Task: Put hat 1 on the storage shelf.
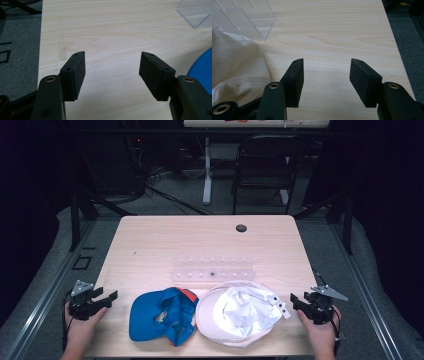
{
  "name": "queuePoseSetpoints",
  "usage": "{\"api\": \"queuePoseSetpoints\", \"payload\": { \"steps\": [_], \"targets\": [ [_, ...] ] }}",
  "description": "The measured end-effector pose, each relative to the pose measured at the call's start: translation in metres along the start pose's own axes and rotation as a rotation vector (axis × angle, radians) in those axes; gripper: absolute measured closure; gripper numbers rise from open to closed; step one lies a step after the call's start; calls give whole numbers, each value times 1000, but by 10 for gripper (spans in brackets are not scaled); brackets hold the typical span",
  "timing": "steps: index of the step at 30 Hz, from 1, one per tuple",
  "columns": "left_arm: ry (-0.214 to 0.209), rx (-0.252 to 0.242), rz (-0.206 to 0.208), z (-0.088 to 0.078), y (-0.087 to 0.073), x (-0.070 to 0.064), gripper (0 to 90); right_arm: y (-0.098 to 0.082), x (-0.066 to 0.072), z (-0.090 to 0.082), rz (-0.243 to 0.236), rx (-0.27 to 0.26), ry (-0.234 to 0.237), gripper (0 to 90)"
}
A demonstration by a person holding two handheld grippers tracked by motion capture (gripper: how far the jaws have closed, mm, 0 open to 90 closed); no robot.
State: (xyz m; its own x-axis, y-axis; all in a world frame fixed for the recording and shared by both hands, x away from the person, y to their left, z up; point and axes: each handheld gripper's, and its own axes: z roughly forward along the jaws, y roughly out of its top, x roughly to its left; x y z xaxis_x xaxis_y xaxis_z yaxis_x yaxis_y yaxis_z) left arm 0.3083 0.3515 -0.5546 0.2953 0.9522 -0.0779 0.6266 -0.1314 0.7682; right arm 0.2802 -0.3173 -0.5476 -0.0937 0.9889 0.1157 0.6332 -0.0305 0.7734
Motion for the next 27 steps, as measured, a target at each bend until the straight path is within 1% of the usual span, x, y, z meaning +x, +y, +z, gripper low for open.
{"api": "queuePoseSetpoints", "payload": {
  "steps": [1, 2, 3, 4, 5, 6, 8, 9, 10, 11, 12, 13, 14, 15, 17, 19, 20, 21, 23, 25, 26, 27],
  "targets": [
    [5, -2, 12, -2, 2, -2, 386, 1, 0, -2, -2, -1, 0, 455],
    [5, -2, 12, -2, 2, -2, 387, 1, 0, -2, -2, -1, 0, 455],
    [-4, -23, 20, -2, 5, -5, 387, 3, 0, -6, -3, -11, 5, 442],
    [-4, -23, 20, -2, 5, -5, 386, 3, 0, -6, -3, -11, 5, 442],
    [-5, -19, 29, -2, 6, -7, 386, 4, 0, -9, -13, -11, 7, 430],
    [-5, -18, 34, -2, 6, -8, 387, 6, 0, -11, -12, -11, 22, 418],
    [-24, -20, 39, -2, 6, -12, 397, 8, 1, -16, -6, -20, 45, 434],
    [-34, -19, 51, -4, 8, -16, 428, 12, 2, -21, 3, -27, 70, 439],
    [-34, -19, 51, -4, 8, -16, 429, 12, 2, -21, 3, -27, 70, 439],
    [-32, -20, 61, -6, 8, -17, 429, 15, 3, -22, 14, -38, 94, 436],
    [-33, -29, 62, -7, 9, -19, 429, 17, 4, -24, 16, -38, 110, 428],
    [-39, -36, 77, -10, 10, -22, 431, 22, 9, -26, 14, -29, 127, 427],
    [-39, -36, 77, -10, 10, -22, 433, 22, 9, -26, 14, -29, 127, 427],
    [-40, -37, 86, -11, 11, -22, 433, 24, 12, -28, 11, -28, 142, 426],
    [-47, -43, 80, -13, 11, -23, 433, 29, 18, -33, 0, -20, 162, 422],
    [-57, -40, 61, -14, 13, -21, 442, 35, 24, -39, -28, -7, 175, 405],
    [-67, -44, 50, -15, 13, -20, 441, 40, 28, -42, -37, 9, 181, 388],
    [-72, -54, 36, -16, 14, -18, 440, 44, 29, -43, -34, 16, 192, 383],
    [-65, -55, 28, -16, 14, -18, 438, 51, 30, -45, -30, 34, 205, 383],
    [-61, -53, 29, -16, 14, -18, 437, 54, 31, -45, -27, 44, 209, 383],
    [-58, -42, 33, -17, 15, -18, 436, 57, 31, -45, -29, 54, 209, 384],
    [-49, -38, 39, -17, 15, -18, 434, 62, 33, -45, -39, 82, 207, 385]
  ]
}}
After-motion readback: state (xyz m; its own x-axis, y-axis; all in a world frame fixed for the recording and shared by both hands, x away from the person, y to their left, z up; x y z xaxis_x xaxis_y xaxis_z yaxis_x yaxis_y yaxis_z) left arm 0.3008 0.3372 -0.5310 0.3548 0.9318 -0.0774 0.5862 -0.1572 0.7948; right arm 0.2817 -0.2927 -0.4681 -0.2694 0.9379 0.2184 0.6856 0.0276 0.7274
